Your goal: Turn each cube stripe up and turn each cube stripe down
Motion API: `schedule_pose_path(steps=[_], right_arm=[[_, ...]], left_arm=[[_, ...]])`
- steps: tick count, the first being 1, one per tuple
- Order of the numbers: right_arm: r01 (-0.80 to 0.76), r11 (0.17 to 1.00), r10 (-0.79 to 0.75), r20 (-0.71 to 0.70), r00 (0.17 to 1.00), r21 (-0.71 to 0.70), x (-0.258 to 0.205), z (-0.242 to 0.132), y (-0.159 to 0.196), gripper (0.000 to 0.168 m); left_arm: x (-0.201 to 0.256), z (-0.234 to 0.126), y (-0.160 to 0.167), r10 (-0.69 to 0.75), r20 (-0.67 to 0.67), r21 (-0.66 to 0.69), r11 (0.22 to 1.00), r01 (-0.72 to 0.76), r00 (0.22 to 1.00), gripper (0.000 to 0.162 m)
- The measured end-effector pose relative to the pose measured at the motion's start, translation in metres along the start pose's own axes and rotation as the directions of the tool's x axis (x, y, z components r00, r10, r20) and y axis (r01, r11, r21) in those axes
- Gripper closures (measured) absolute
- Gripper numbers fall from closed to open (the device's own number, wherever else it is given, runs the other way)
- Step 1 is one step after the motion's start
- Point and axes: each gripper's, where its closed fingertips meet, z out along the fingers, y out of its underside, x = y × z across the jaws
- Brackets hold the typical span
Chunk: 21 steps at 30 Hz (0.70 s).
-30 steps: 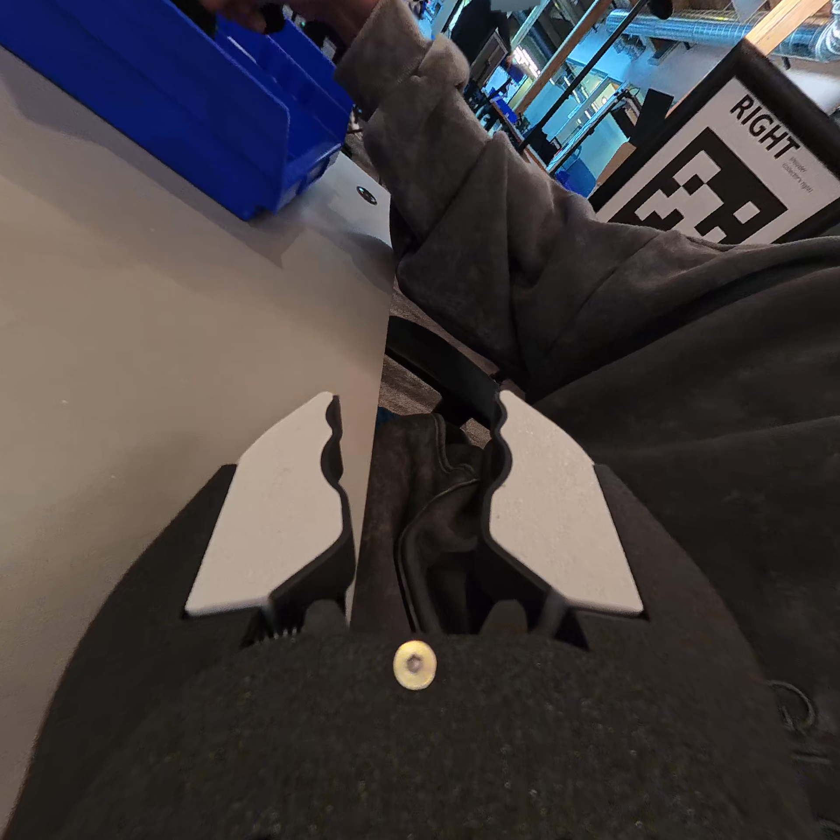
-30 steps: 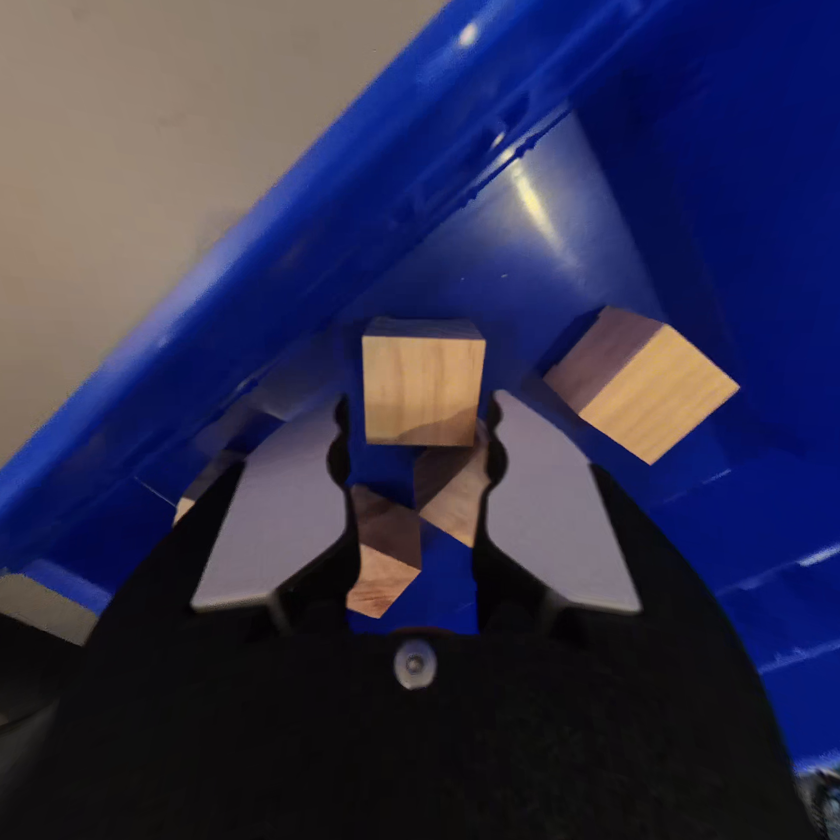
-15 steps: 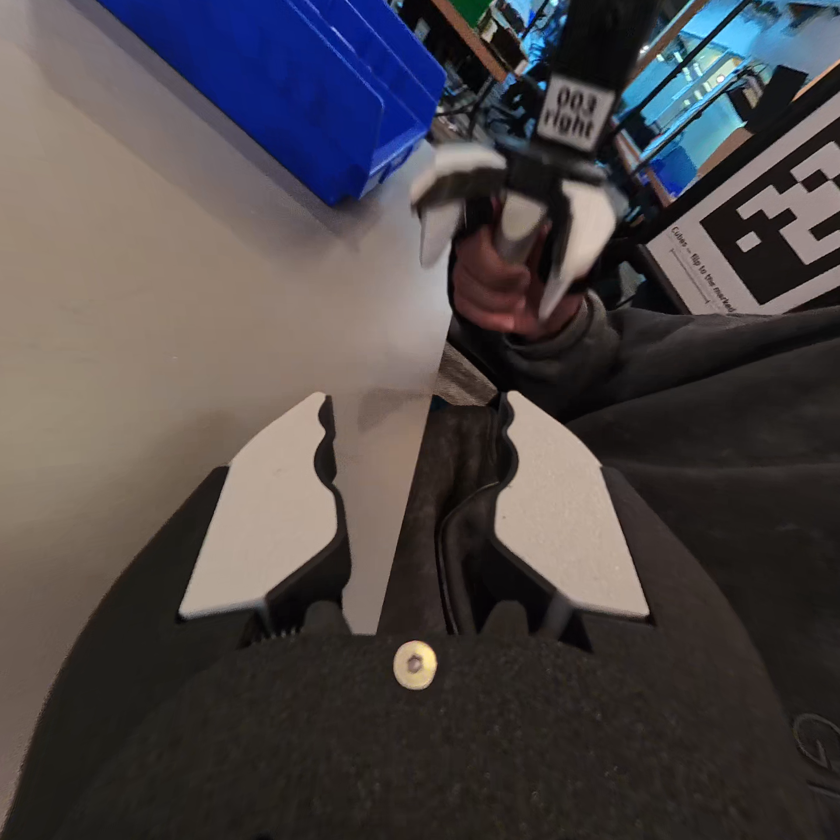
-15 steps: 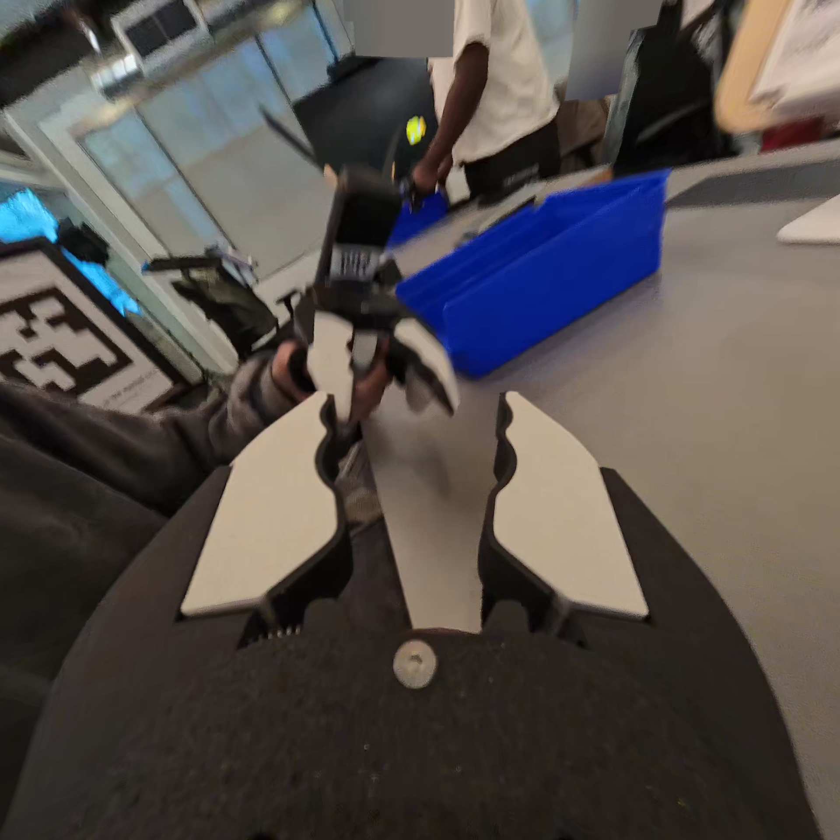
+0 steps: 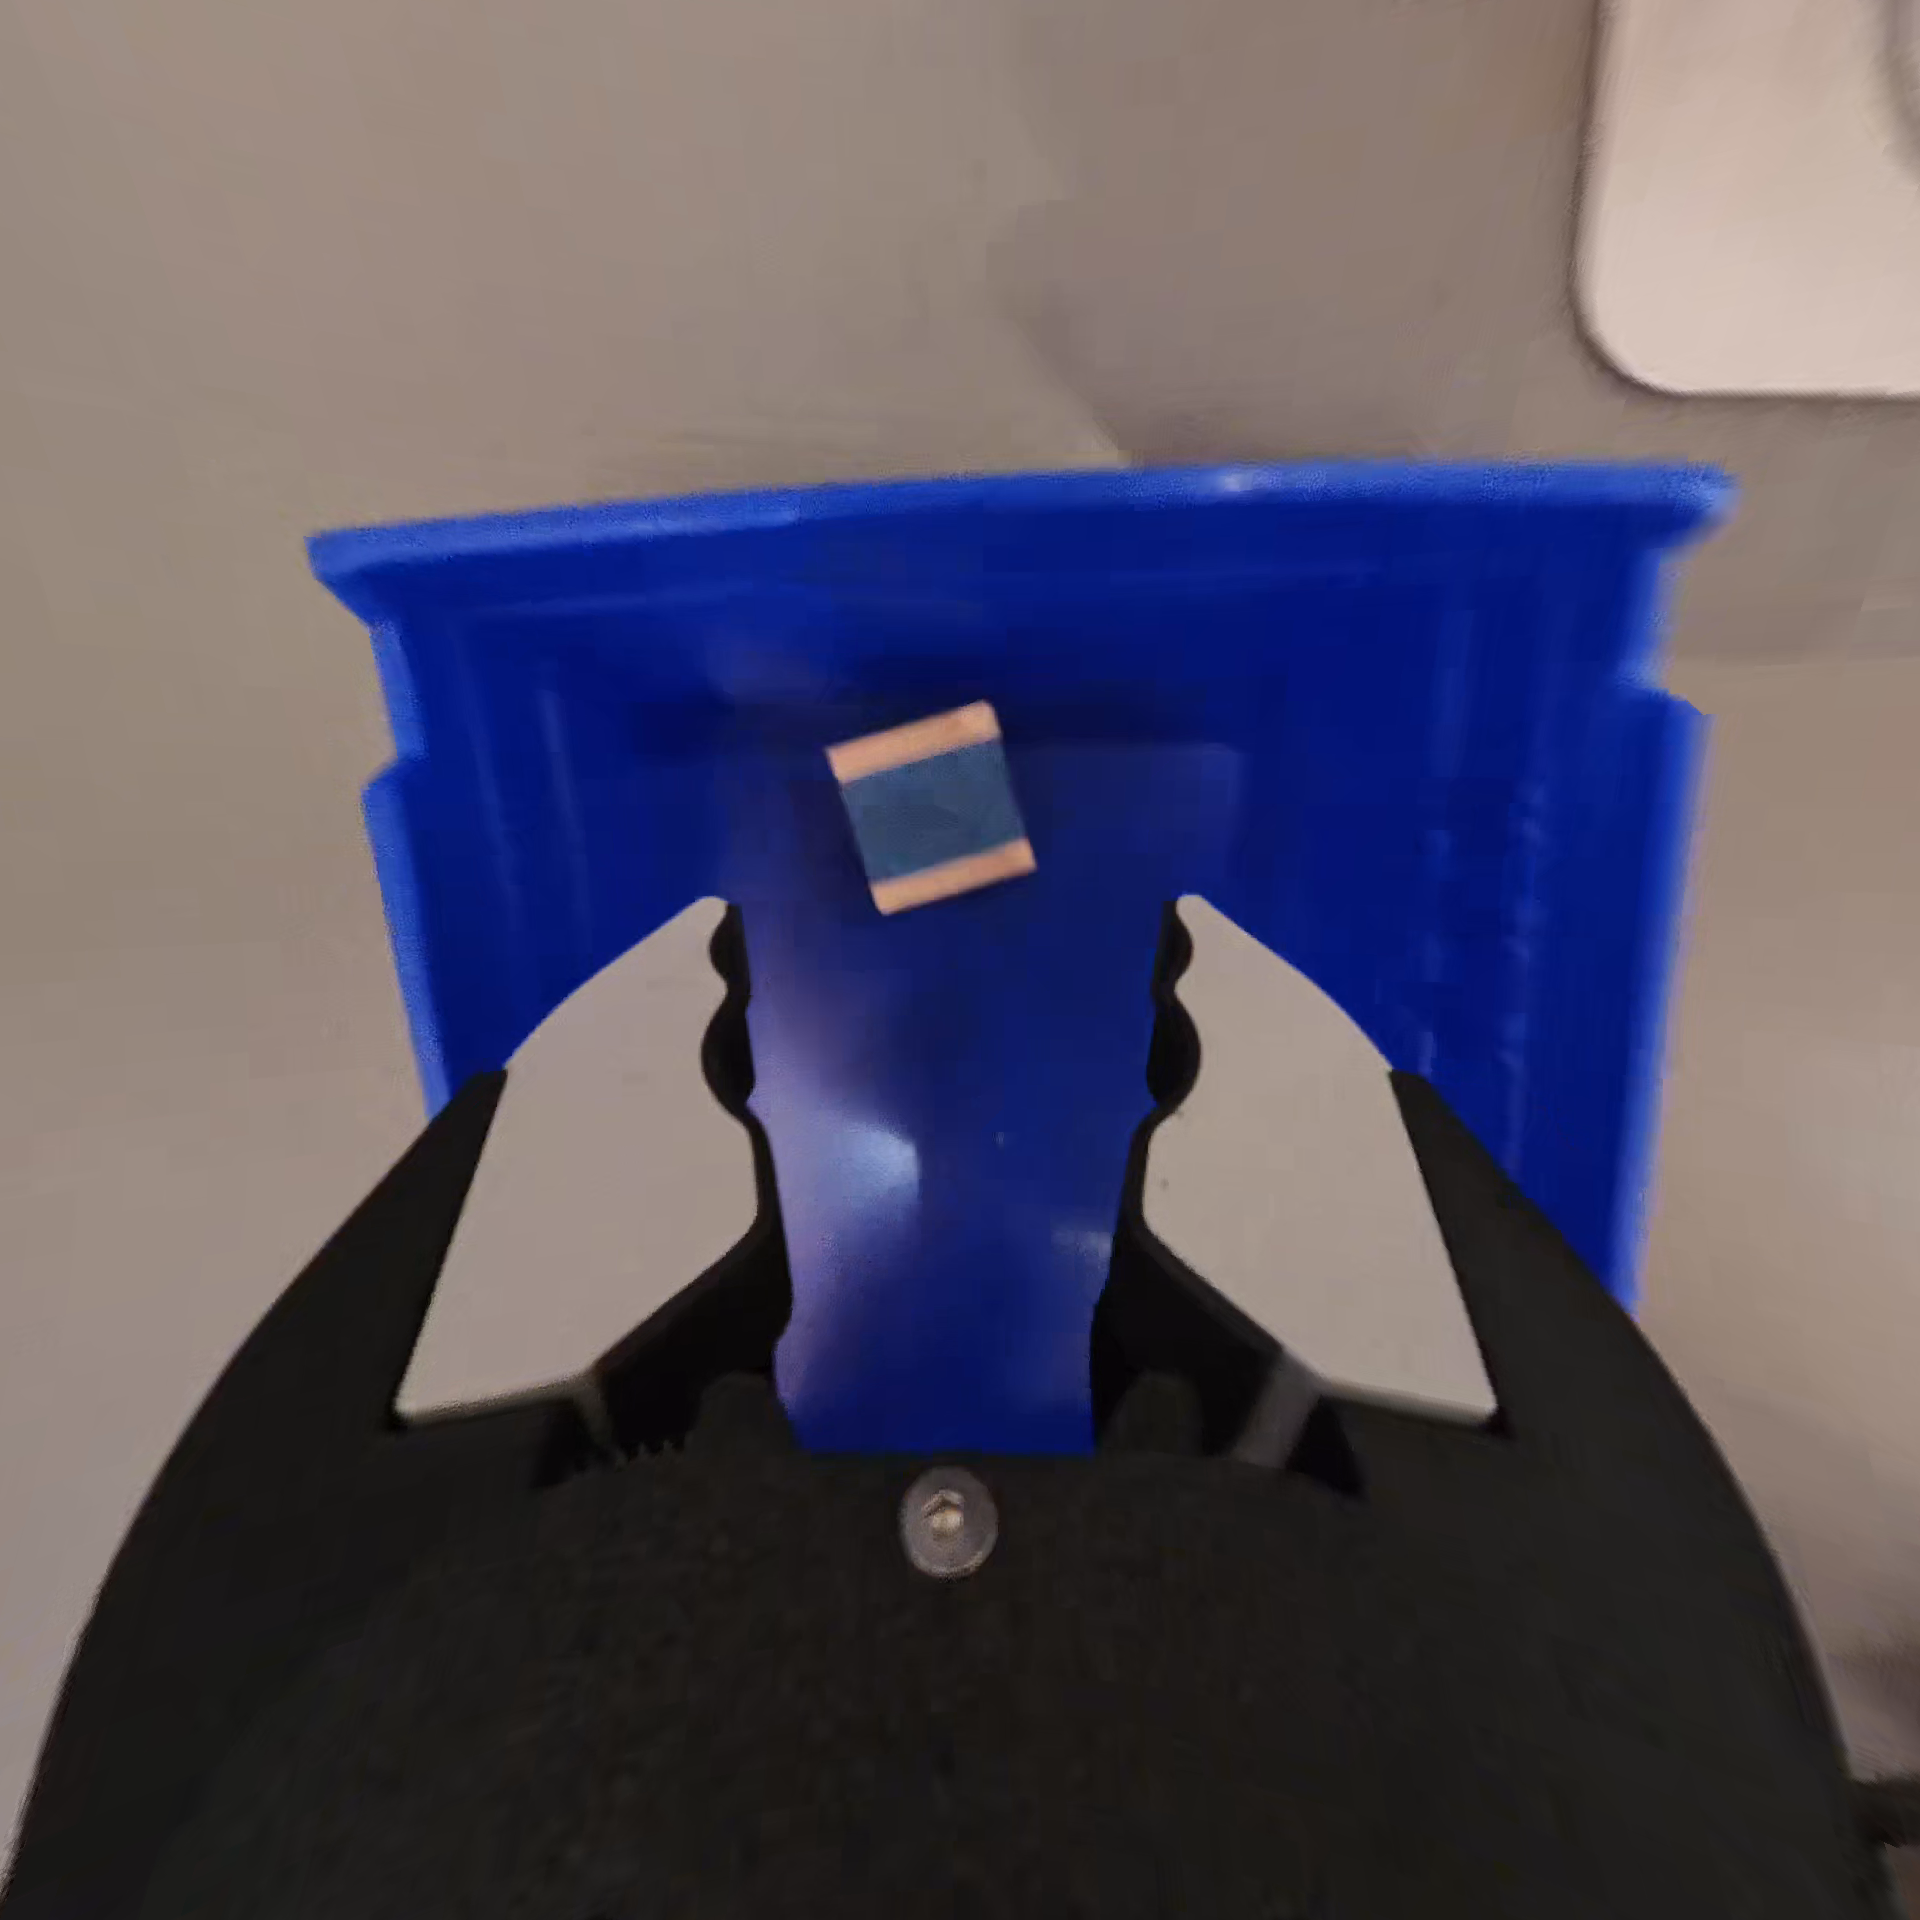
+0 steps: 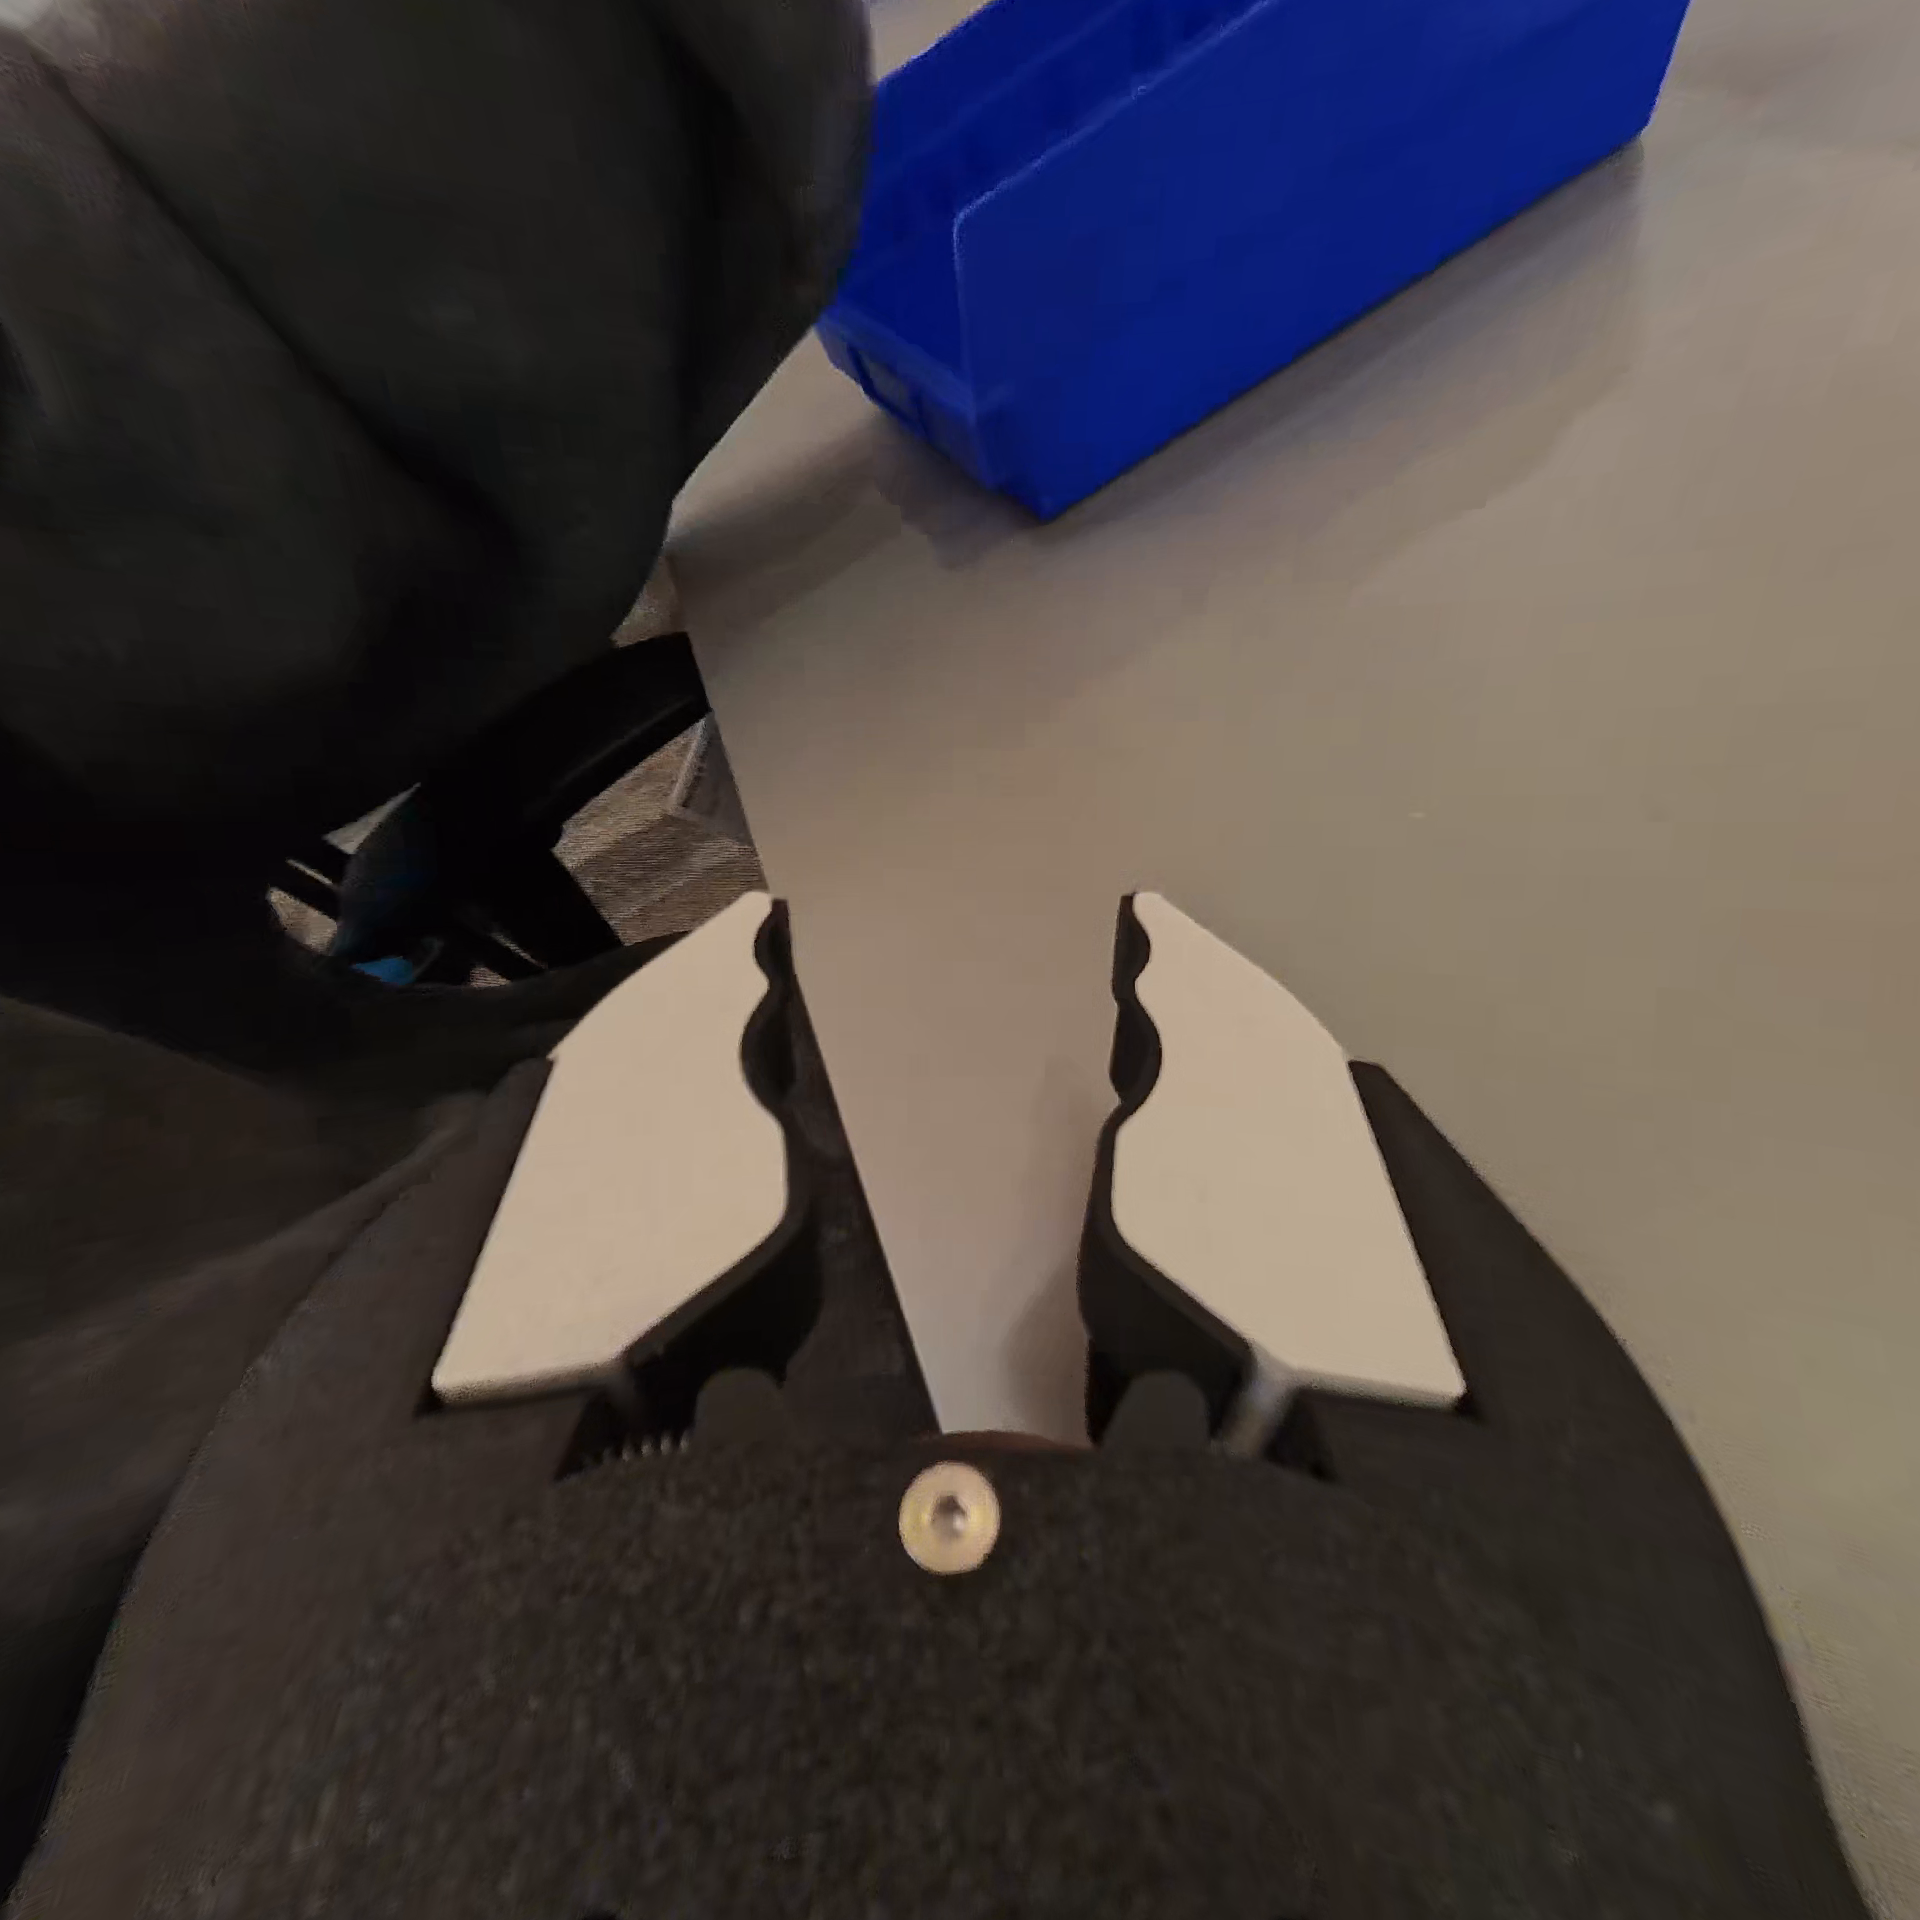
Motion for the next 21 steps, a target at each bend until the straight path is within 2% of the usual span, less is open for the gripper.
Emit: schedule_pose_path(steps=[6, 10, 11, 14, 16, 21], right_arm=[[0.011, 1.000, -0.011, -0.008, 1.000, 0.011, 0.002, -0.006, -0.002, 0.109], [0.003, 1.000, -0.003, -0.004, 1.000, 0.031, 0.003, -0.011, -0.006, 0.109], [0.001, 0.999, -0.001, -0.005, 1.000, 0.033, 0.004, -0.012, -0.006, 0.109], [-0.006, 0.999, 0.006, -0.005, 1.000, 0.035, 0.007, -0.013, -0.006, 0.109], [-0.012, 0.999, 0.012, 0.000, 1.000, 0.032, 0.007, -0.012, -0.005, 0.110], [-0.026, 0.999, 0.026, -0.009, 1.000, 0.036, 0.011, -0.012, -0.006, 0.110]], left_arm=[[-0.008, 0.057, -0.003, -0.109, 0.039, -0.139, 0.984, 0.114, 0.993, 0.086], [-0.015, 0.078, 0.005, -0.106, 0.078, -0.185, 0.975, 0.119, 0.991, 0.096], [-0.012, 0.079, 0.006, -0.102, 0.048, -0.190, 0.976, 0.109, 0.994, 0.116], [-0.024, 0.072, 0.005, -0.048, 0.102, -0.179, 0.982, 0.066, 0.994, 0.117], [-0.023, 0.062, 0.007, -0.024, 0.071, -0.185, 0.982, 0.037, 0.997, 0.117], [-0.016, 0.008, 0.005, 0.050, 0.029, -0.066, 0.997, -0.048, 0.998, 0.117]])
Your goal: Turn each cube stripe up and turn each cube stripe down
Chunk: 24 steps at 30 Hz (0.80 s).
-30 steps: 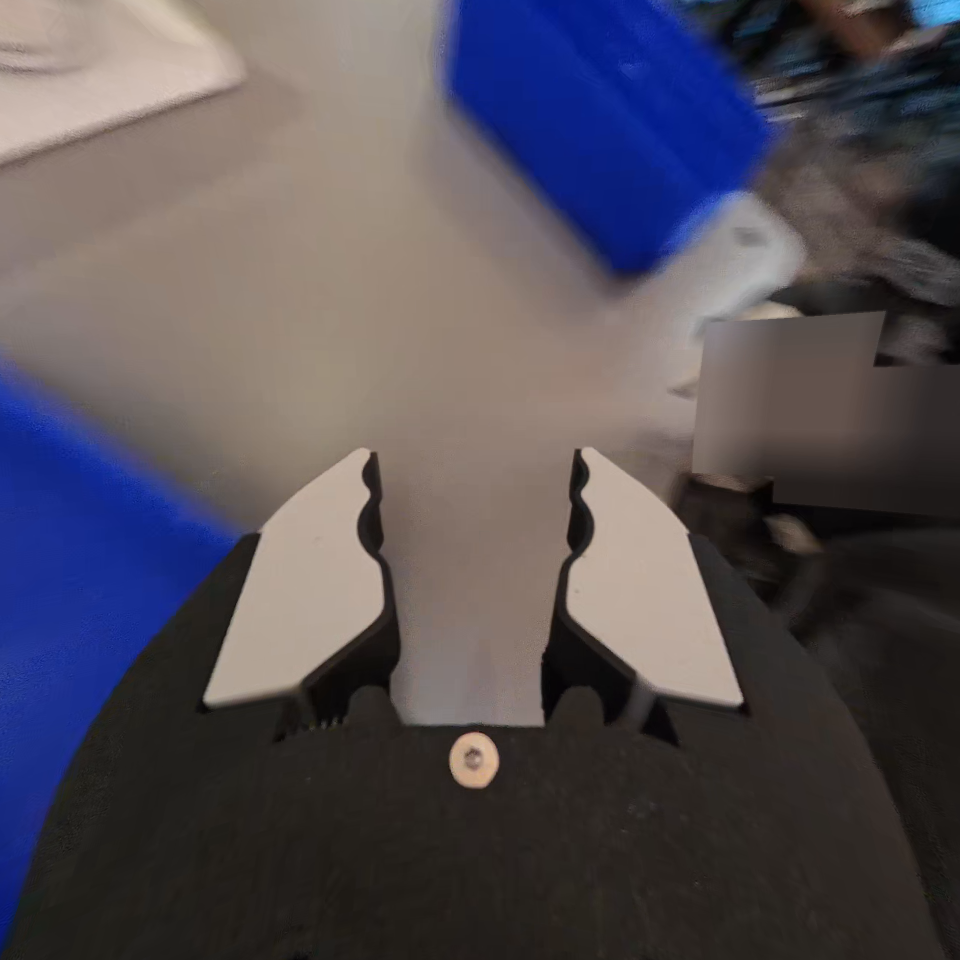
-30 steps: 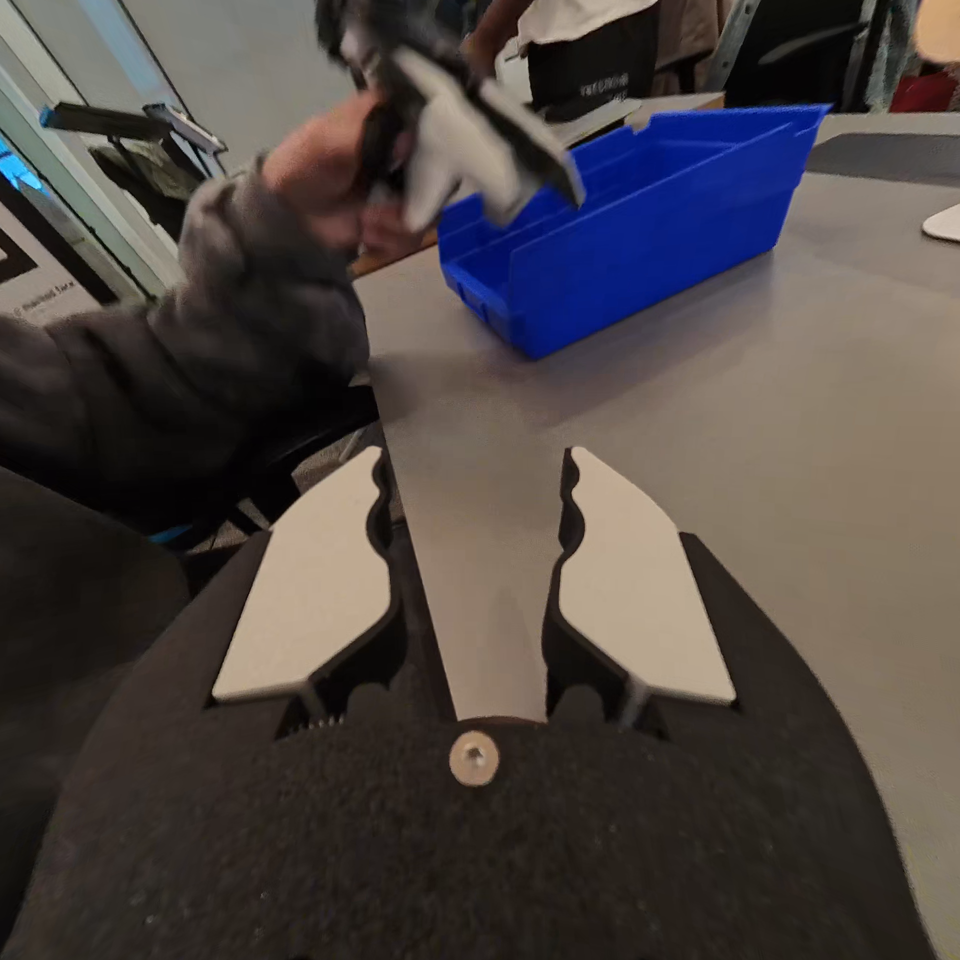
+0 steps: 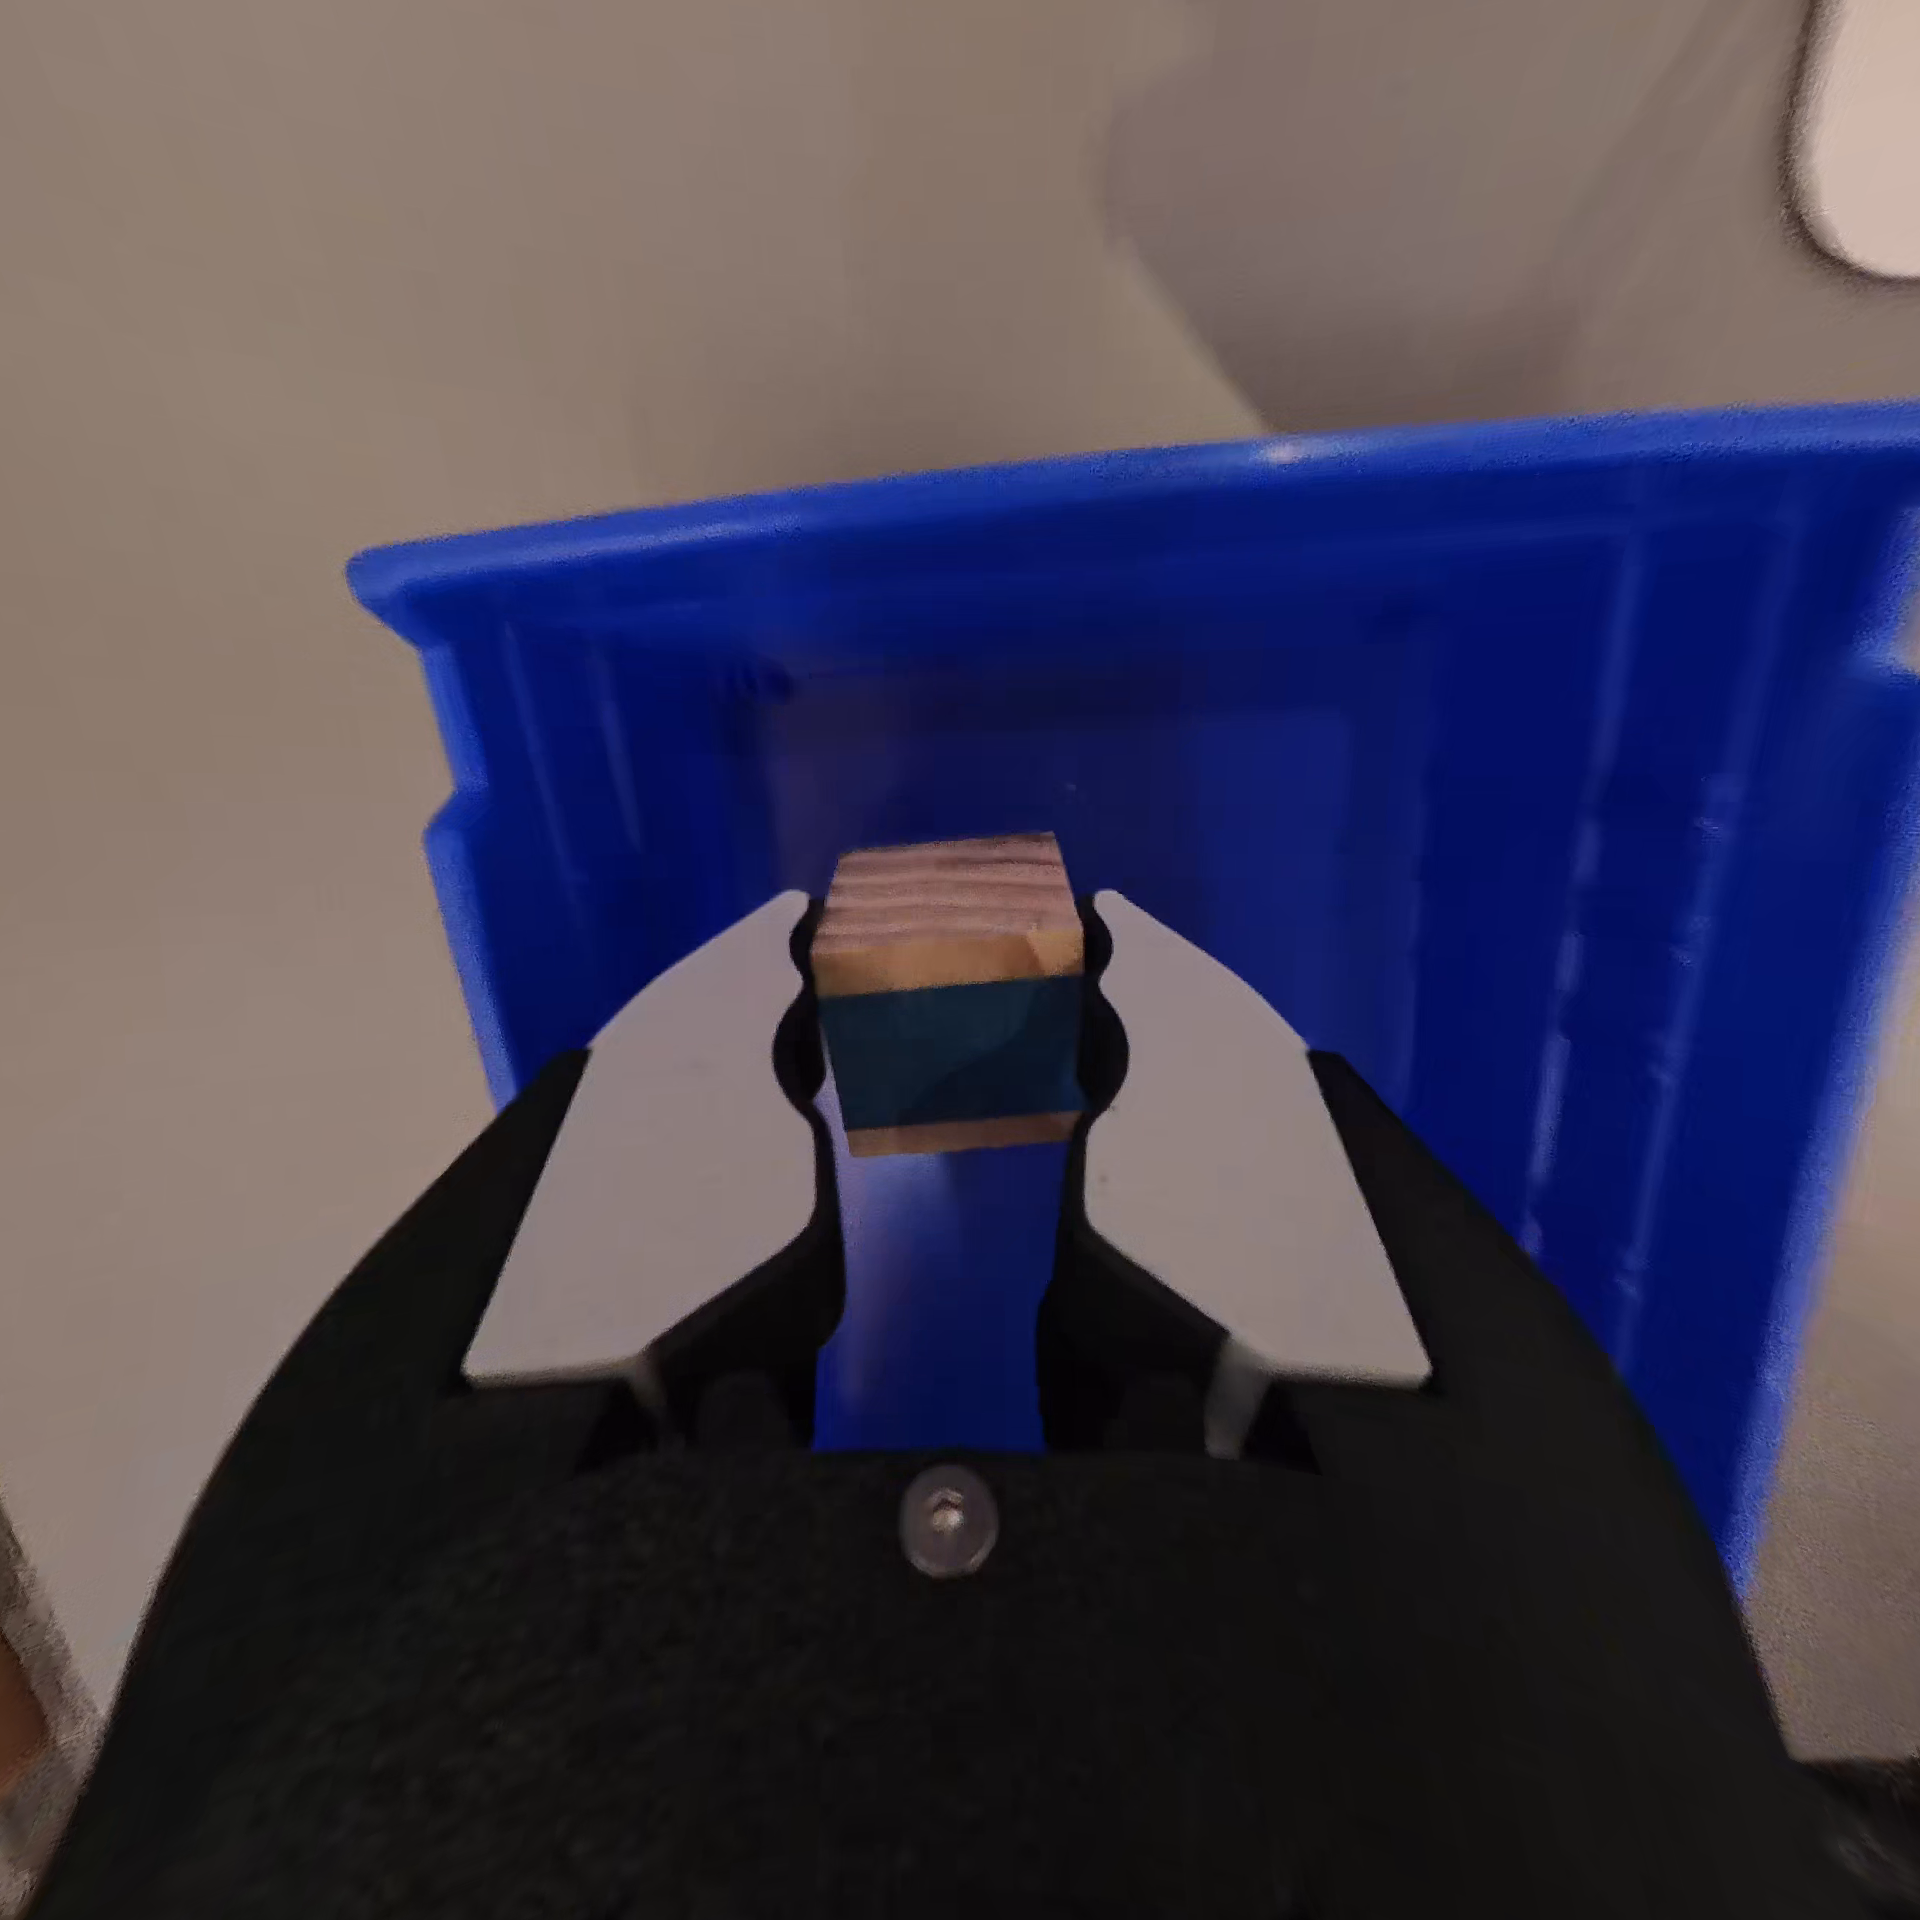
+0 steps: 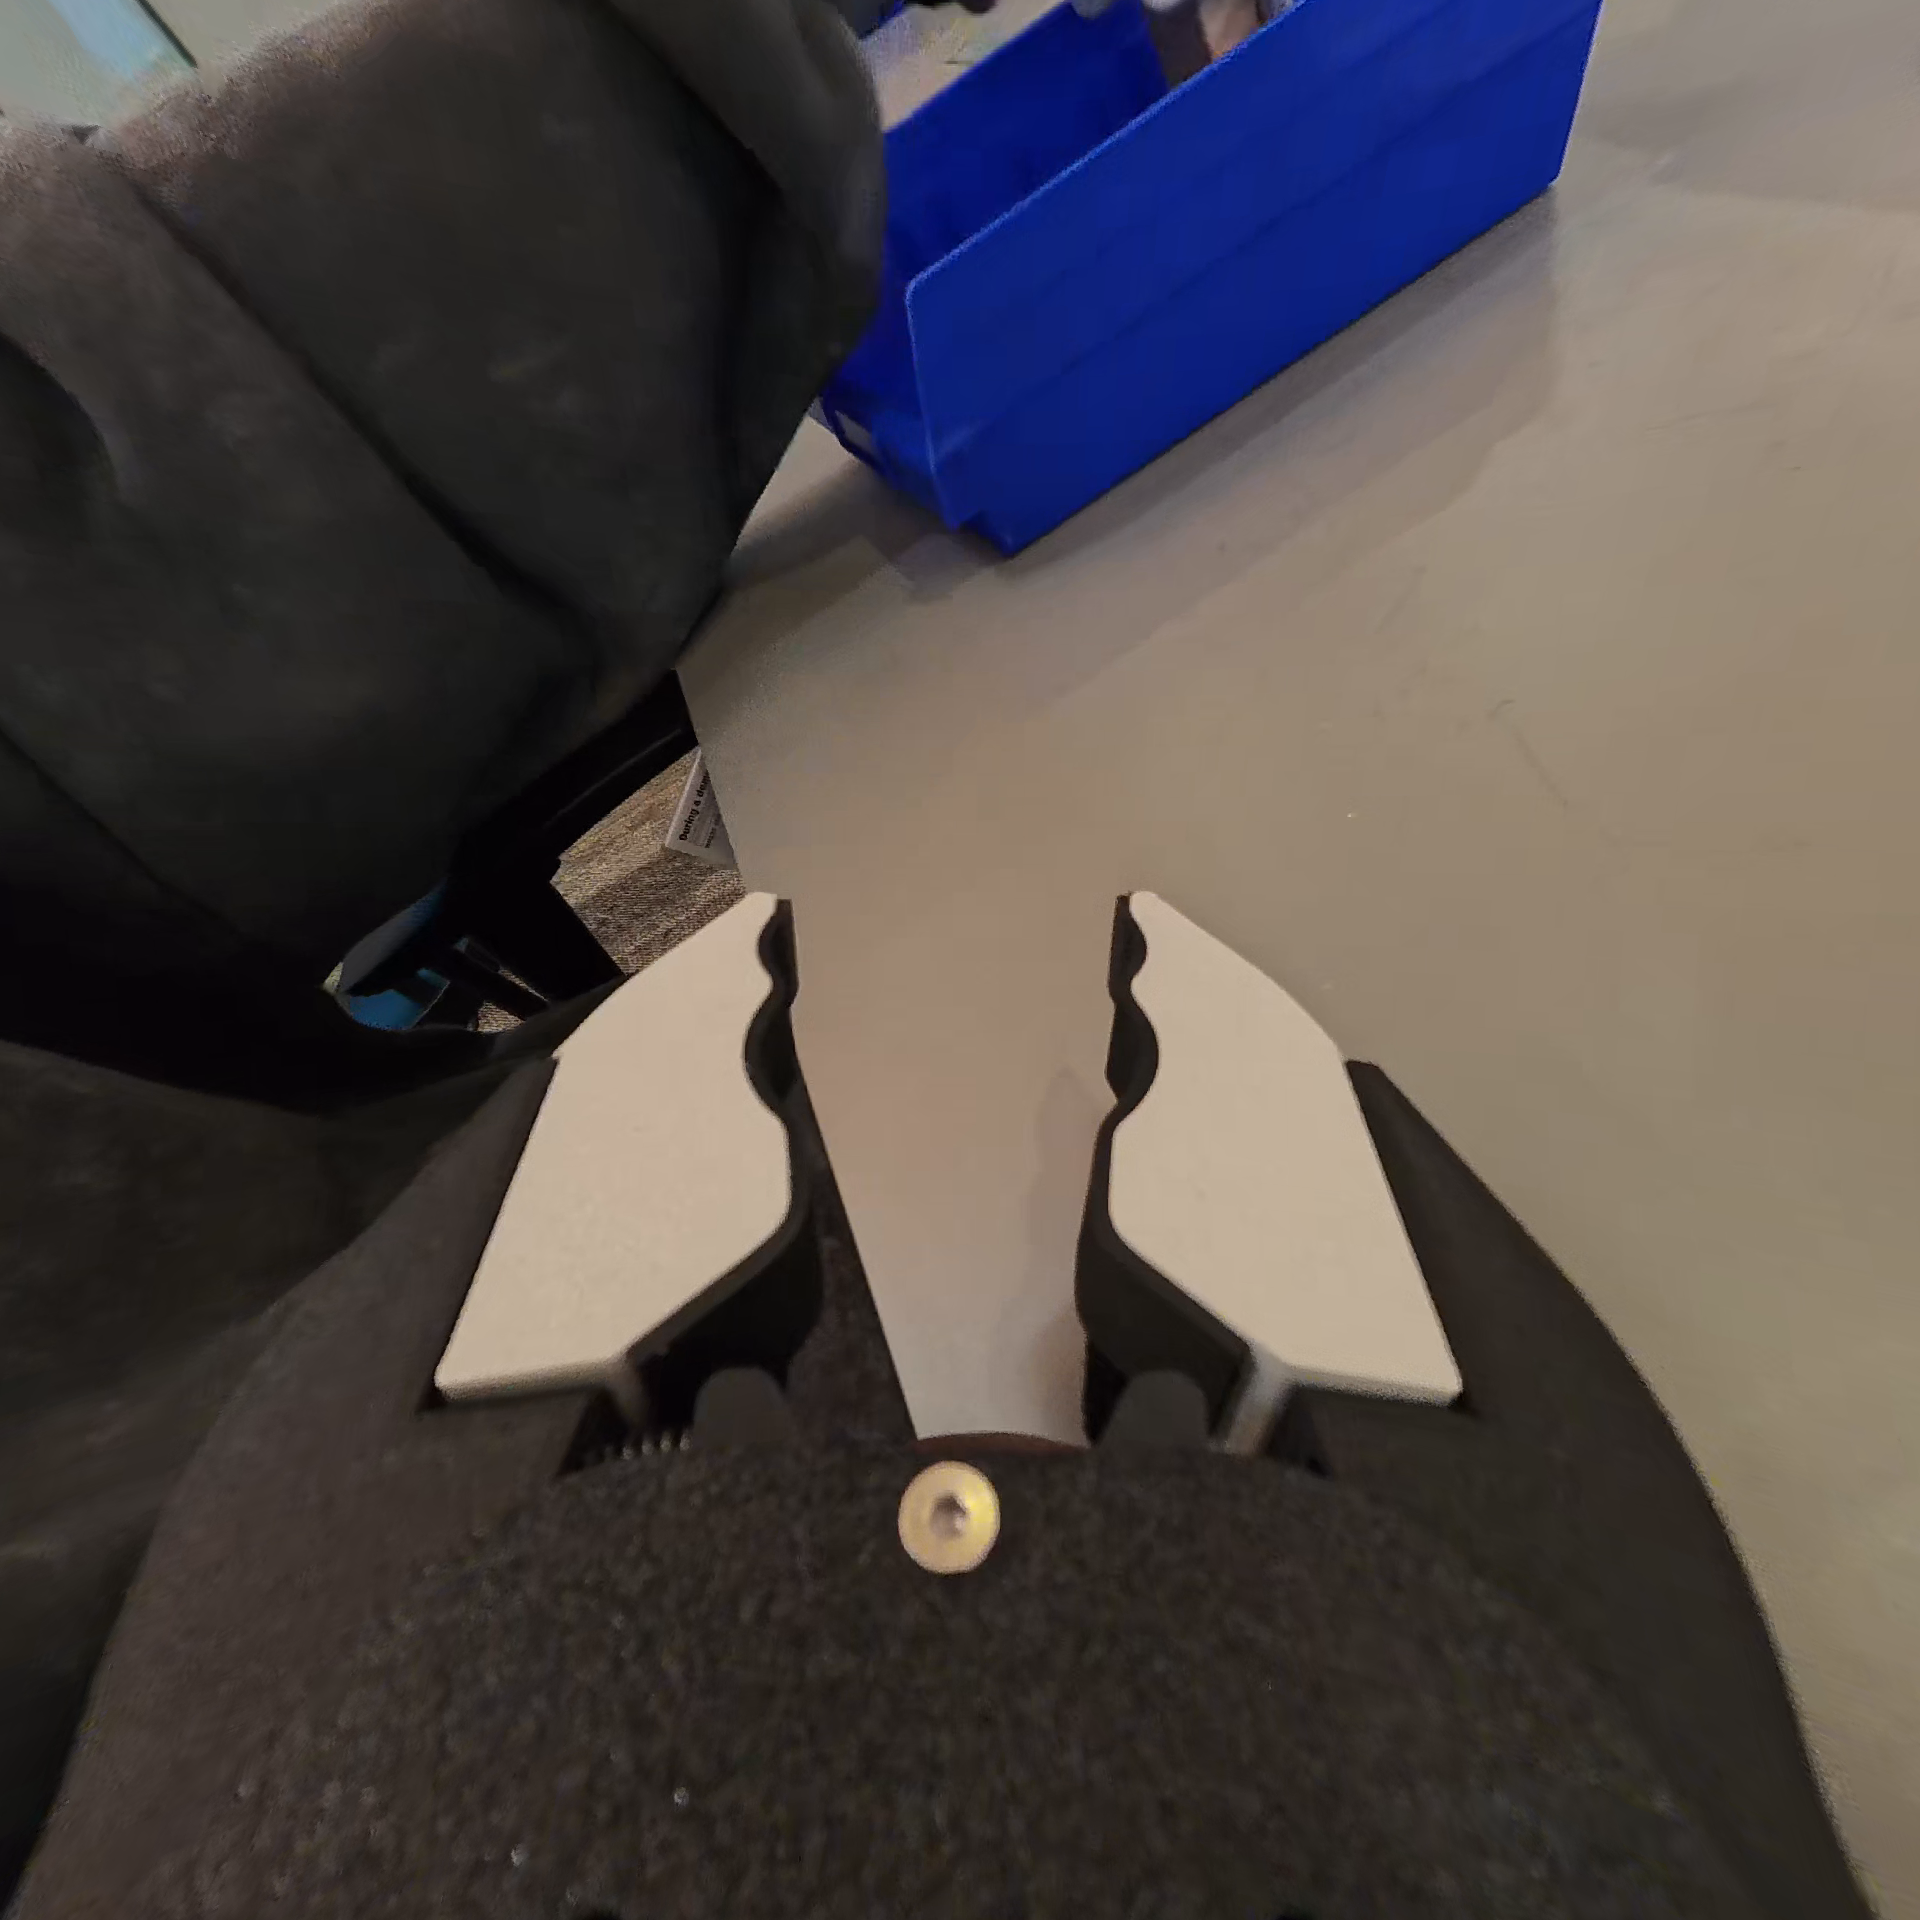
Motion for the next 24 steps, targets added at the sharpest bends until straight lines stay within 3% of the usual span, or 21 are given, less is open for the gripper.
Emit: schedule_pose_path(steps=[6, 11, 16, 17, 18, 20, 22, 24], right_arm=[[-0.039, 0.999, 0.039, -0.001, 0.999, -0.005, 0.004, 0.004, 0.003, 0.111], [-0.019, 0.999, 0.019, -0.002, 1.000, -0.031, 0.000, 0.007, 0.008, 0.111], [-0.043, 0.998, 0.043, -0.012, 0.999, -0.034, 0.007, 0.009, 0.012, 0.111], [-0.055, 0.998, 0.055, -0.006, 0.998, -0.028, 0.007, 0.009, 0.012, 0.111], [-0.061, 0.998, 0.061, -0.007, 0.998, -0.022, 0.009, 0.010, 0.011, 0.111], [-0.070, 0.997, 0.070, -0.005, 0.998, -0.013, 0.013, 0.010, 0.010, 0.110], [-0.095, 0.995, 0.095, 0.015, 0.995, 0.016, 0.015, 0.009, 0.005, 0.109], [-0.204, 0.976, 0.196, 0.088, 0.977, 0.082, 0.013, 0.006, -0.008, 0.106]], left_arm=[[0.117, -0.057, 0.032, 0.248, -0.138, 0.114, 0.966, -0.233, 0.959, 0.117], [0.249, -0.069, 0.075, 0.457, -0.293, 0.209, 0.888, -0.410, 0.840, 0.117], [0.314, -0.065, 0.093, 0.479, -0.466, 0.294, 0.877, -0.380, 0.744, 0.117], [0.327, -0.072, 0.094, 0.448, -0.572, 0.323, 0.893, -0.314, 0.687, 0.117], [0.343, -0.089, 0.094, 0.395, -0.729, 0.343, 0.917, -0.202, 0.559, 0.117], [0.359, -0.130, 0.095, 0.247, -0.945, 0.245, 0.969, -0.038, 0.214, 0.118], [0.354, -0.164, 0.092, 0.159, -0.984, 0.157, 0.987, 0.041, -0.075, 0.118], [0.347, -0.171, 0.092, 0.113, -0.979, 0.104, 0.993, 0.058, -0.167, 0.118]])
